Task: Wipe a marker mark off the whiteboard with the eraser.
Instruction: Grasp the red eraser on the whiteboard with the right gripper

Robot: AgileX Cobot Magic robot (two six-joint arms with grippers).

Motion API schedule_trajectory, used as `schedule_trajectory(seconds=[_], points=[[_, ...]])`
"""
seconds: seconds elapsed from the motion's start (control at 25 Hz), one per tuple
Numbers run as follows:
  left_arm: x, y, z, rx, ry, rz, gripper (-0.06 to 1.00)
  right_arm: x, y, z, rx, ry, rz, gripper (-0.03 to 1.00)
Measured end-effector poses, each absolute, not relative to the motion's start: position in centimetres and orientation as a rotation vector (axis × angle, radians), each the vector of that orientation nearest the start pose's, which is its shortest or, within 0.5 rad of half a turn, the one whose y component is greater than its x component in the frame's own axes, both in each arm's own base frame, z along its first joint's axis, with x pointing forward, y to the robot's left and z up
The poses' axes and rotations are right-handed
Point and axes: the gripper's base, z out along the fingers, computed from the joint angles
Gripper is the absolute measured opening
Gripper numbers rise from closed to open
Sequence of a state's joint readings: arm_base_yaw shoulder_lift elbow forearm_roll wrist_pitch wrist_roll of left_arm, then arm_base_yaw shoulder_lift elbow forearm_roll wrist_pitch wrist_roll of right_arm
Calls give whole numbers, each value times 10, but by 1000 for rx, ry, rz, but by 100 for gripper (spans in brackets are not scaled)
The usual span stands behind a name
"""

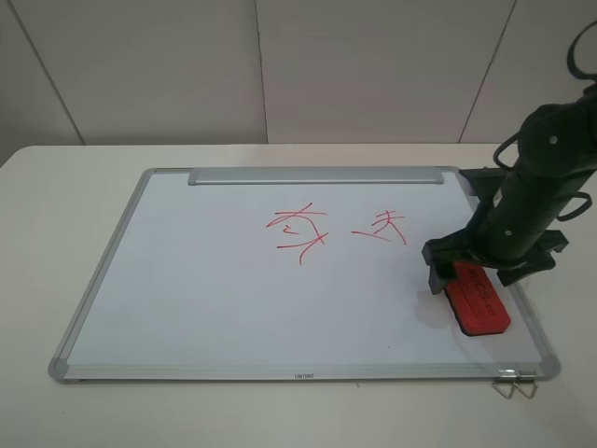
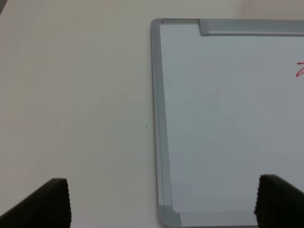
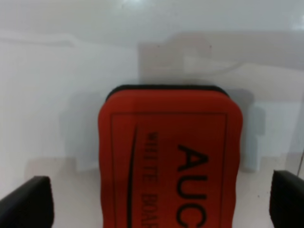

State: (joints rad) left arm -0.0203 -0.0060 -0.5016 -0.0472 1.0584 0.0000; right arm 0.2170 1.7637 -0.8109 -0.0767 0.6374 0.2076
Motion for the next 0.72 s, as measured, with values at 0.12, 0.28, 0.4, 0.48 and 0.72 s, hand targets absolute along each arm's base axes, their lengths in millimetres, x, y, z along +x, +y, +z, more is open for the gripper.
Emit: schedule_trajectory(seconds=[0.12,0.28,0.4,0.48,0.72], points=[[-6,-4,278,23,2034,-69,77,272,56,124,-102,3068,-52,83],[-6,-4,278,23,2034,-69,77,272,55,118,-106,3088,-62,82],[-6,-4,278,23,2034,-69,77,272,55,118,-112,3089,-69,79],[-6,-4,278,23,2034,-69,77,272,55,118,-115,3089,-71,78],[-6,-4,278,23,2034,-69,77,272,54,118,-128,3087,-80,58]])
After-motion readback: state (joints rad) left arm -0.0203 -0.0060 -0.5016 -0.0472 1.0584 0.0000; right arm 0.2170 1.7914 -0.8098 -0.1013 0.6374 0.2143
